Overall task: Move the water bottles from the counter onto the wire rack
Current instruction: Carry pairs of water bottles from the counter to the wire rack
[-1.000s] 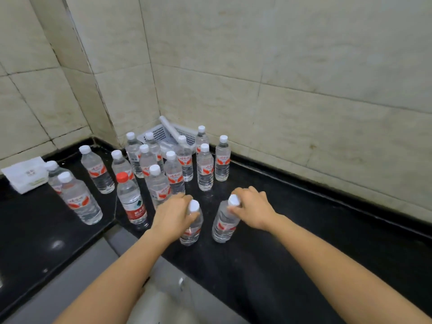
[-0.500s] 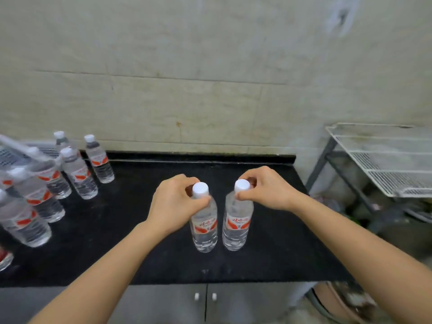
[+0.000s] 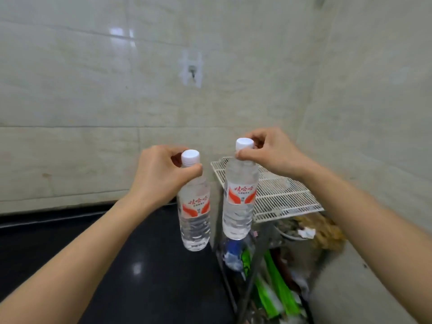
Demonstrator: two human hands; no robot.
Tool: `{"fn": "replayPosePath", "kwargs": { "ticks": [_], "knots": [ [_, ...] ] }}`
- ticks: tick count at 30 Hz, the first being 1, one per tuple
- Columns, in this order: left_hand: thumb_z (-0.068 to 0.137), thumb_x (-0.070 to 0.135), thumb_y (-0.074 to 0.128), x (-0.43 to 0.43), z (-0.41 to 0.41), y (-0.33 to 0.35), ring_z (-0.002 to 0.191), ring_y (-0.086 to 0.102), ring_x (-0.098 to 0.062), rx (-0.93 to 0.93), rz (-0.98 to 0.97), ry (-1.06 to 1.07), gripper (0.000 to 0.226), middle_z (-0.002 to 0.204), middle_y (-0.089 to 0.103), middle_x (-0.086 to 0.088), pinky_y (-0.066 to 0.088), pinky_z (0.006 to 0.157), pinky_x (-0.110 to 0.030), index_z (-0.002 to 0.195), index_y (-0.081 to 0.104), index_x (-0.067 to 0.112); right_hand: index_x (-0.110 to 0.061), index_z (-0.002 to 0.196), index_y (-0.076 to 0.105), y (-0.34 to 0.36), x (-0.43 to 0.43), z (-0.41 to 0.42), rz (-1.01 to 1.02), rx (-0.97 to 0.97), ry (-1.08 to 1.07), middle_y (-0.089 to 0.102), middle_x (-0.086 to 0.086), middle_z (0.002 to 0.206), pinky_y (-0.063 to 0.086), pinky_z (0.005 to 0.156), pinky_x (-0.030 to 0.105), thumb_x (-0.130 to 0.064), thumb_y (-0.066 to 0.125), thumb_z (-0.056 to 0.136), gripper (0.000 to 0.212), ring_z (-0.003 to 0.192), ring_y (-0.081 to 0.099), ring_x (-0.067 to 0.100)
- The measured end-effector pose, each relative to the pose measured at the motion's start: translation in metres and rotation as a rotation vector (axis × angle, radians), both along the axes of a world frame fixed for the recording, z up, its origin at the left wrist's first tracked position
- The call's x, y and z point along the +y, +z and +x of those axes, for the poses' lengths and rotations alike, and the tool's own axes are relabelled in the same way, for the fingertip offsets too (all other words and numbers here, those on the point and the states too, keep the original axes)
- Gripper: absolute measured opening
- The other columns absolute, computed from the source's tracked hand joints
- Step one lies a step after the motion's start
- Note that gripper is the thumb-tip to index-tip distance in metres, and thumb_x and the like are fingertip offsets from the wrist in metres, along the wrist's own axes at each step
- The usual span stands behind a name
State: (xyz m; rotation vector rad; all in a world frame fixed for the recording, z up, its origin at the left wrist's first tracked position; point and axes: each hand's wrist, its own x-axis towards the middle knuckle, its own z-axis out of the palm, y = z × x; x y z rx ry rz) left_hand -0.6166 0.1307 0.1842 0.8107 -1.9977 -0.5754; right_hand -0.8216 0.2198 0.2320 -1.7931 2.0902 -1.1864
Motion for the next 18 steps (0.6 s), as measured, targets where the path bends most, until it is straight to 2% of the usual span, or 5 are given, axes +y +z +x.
{"fn": "replayPosePath", "kwargs": {
  "ticks": [5,8,11,13,18],
  "knots": [
    [0.069,0.027,0.072,0.004,-0.105,0.025,0.052,0.041,-0.004,0.063,0.035,-0.061,0.015,0.056,0.062,-0.009,0.036,0.052,-0.024,0.067,0.07,0.012,-0.015,0.059,0.06,0.017,0.016,-0.093,0.0,0.013,-0.078,0.044,-0.004,0.056,0.03,0.053,0.027,-0.019,0.074,0.075,0.022,0.052,0.038,0.008],
    [0.072,0.023,0.071,0.0,-0.168,0.035,0.047,0.037,-0.003,0.056,-0.004,-0.09,0.014,0.053,0.056,-0.005,0.029,0.043,-0.016,0.069,0.071,0.009,-0.006,0.066,0.061,0.016,0.015,-0.146,0.005,-0.01,-0.12,0.045,0.0,0.06,0.031,0.054,0.028,-0.017,0.074,0.075,0.018,0.055,0.039,0.011],
    [0.072,0.026,0.07,-0.015,-0.228,0.037,0.052,0.038,-0.009,0.052,-0.001,-0.121,0.023,0.056,0.055,-0.011,0.031,0.048,-0.024,0.07,0.067,0.003,-0.005,0.065,0.059,0.014,0.007,-0.197,-0.001,-0.017,-0.164,0.045,-0.001,0.058,0.031,0.053,0.028,-0.014,0.073,0.075,0.019,0.053,0.039,0.01],
    [0.072,0.026,0.069,-0.029,-0.266,0.038,0.054,0.037,-0.013,0.052,0.007,-0.145,0.028,0.055,0.048,-0.006,0.031,0.051,-0.028,0.069,0.063,0.0,-0.009,0.062,0.057,0.014,-0.001,-0.23,0.003,-0.019,-0.192,0.043,-0.003,0.056,0.03,0.052,0.028,-0.014,0.073,0.075,0.022,0.051,0.037,0.01],
    [0.072,0.023,0.069,-0.068,-0.358,0.032,0.054,0.029,-0.014,0.077,-0.038,-0.178,0.03,0.055,0.039,-0.002,0.025,0.05,-0.028,0.065,0.056,-0.003,0.008,0.084,0.061,0.015,-0.035,-0.309,0.023,0.071,-0.244,0.049,0.006,0.069,0.033,0.06,0.031,-0.019,0.07,0.079,0.029,0.064,0.043,0.017]
  ]
}}
